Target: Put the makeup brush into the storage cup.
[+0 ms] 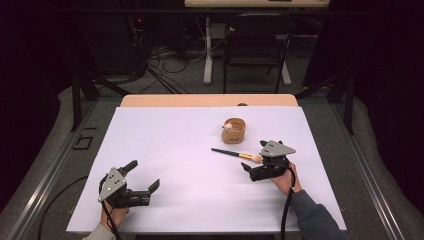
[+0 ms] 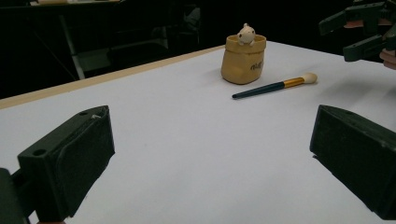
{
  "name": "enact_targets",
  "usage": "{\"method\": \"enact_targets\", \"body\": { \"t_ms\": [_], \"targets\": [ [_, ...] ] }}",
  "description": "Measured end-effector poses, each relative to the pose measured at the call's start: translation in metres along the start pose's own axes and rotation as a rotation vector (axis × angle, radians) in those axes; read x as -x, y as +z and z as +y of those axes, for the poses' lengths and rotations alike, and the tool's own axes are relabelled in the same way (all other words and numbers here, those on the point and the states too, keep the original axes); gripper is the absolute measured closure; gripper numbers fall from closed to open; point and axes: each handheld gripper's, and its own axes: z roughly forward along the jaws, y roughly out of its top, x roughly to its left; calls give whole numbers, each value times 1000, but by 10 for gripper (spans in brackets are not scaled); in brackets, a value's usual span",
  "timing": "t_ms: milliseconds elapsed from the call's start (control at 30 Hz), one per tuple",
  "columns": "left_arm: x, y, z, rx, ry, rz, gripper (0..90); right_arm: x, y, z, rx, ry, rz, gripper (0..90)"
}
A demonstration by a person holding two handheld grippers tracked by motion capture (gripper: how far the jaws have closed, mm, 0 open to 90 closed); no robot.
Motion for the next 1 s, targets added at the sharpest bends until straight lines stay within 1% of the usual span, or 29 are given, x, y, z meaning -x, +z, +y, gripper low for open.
{"method": "enact_targets", "body": {
  "t_ms": [133,167,233,367,633,667,733,767,1000],
  "targets": [
    [0,0,0,-1,1,-1,0,-1,3,1,-21,-22,3,0],
    [0,0,0,-2,2,-2,0,0,4,3,-32,-15,18,0],
    [0,0,0,-2,3,-3,0,3,4,5,-27,-9,19,0],
    [0,0,0,-2,6,-4,0,8,7,8,-34,-6,19,0],
    [0,0,0,-4,9,-6,0,6,14,8,-64,-18,44,0],
    [0,0,0,-3,8,-6,0,5,15,8,-73,-29,49,0],
    [0,0,0,-4,9,-6,0,4,17,9,-81,-31,58,0],
    [0,0,0,-4,9,-6,0,4,17,10,-90,-27,66,0],
    [0,0,0,-4,7,-6,0,9,19,15,-96,-20,73,0]
  ]
}}
